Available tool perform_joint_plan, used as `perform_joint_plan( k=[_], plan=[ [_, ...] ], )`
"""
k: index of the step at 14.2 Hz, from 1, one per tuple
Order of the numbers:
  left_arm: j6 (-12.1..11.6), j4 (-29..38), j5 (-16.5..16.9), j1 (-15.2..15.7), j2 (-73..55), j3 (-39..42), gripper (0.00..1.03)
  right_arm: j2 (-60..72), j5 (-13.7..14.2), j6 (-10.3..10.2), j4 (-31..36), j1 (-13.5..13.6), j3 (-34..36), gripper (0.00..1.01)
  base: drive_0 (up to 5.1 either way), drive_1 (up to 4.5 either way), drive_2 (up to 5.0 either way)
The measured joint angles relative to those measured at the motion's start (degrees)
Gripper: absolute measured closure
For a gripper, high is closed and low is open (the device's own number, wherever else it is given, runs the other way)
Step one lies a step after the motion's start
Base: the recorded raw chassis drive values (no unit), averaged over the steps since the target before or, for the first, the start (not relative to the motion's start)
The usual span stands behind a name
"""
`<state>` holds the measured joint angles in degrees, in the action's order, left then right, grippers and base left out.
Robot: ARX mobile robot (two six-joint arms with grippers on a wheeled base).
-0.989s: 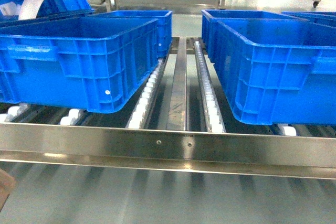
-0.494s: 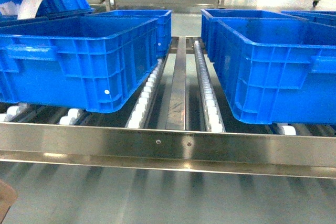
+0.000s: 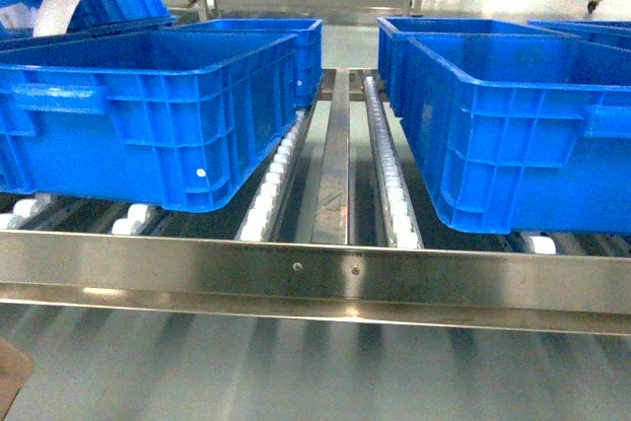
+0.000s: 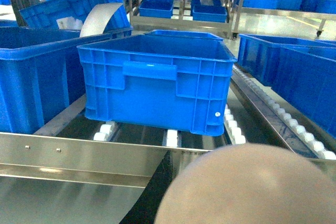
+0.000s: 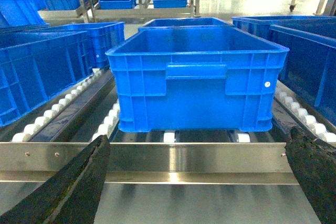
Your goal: Place part in tray to right shelf
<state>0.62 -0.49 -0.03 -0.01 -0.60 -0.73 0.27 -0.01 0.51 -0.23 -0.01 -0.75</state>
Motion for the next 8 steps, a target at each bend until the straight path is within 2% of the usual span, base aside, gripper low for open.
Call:
perform_joint_plan(
  k=[1, 8],
  plan=[
    [0.00, 0.00, 0.00, -0.02, 0.00, -0.02, 0.91, 0.00, 0.00, -0.07, 0.00, 0.00, 0.00, 0.04, 0.0, 0.00, 0.0],
    [0.00, 0.00, 0.00, 0.00, 0.00, -0.02, 0.91, 0.00, 0.00, -0.07, 0.02, 0.00, 0.00, 0.03, 0.0, 0.00, 0.0]
  ],
)
